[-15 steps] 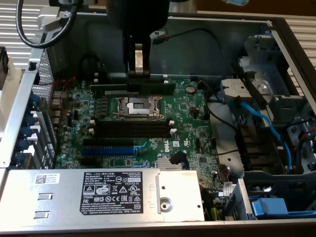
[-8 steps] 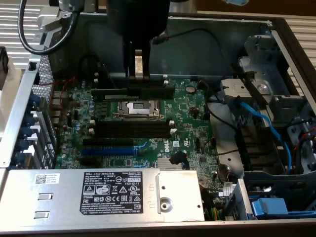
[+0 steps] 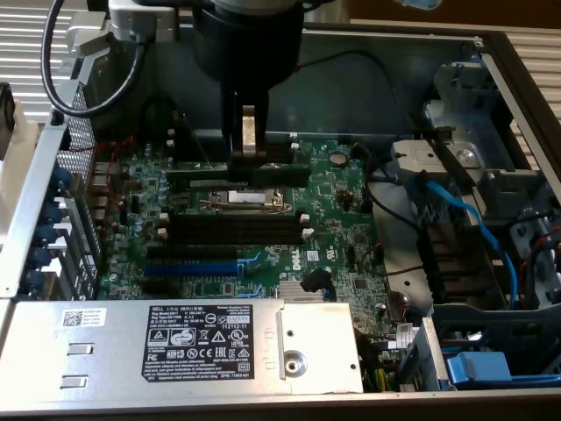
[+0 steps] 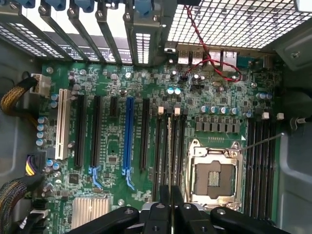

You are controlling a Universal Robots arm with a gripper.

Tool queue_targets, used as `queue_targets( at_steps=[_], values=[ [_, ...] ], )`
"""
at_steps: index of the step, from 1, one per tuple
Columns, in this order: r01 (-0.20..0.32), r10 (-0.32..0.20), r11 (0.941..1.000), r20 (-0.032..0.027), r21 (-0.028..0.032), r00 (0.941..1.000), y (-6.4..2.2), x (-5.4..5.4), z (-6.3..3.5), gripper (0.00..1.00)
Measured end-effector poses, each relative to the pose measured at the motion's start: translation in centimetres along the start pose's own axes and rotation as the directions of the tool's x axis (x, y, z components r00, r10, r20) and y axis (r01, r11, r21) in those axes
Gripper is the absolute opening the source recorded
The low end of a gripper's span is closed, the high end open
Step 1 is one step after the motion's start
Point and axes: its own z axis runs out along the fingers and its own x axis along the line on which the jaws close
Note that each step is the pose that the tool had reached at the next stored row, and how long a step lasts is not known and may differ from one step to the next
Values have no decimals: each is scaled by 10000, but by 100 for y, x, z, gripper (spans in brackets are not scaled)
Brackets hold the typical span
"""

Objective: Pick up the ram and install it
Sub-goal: 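Insert the ram into the slot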

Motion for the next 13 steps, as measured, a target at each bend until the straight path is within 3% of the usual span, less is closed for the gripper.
queue_targets(
  at_steps=[3, 9, 13],
  values=[
    [-52, 52, 10000, -39, 1, 10000, -3, 2, 36, 13],
    [-80, 80, 10000, -219, -4, 9997, -40, -36, 95, 13],
    [-173, 173, 9999, -292, -4, 9994, -42, -57, 137, 13]
  ],
)
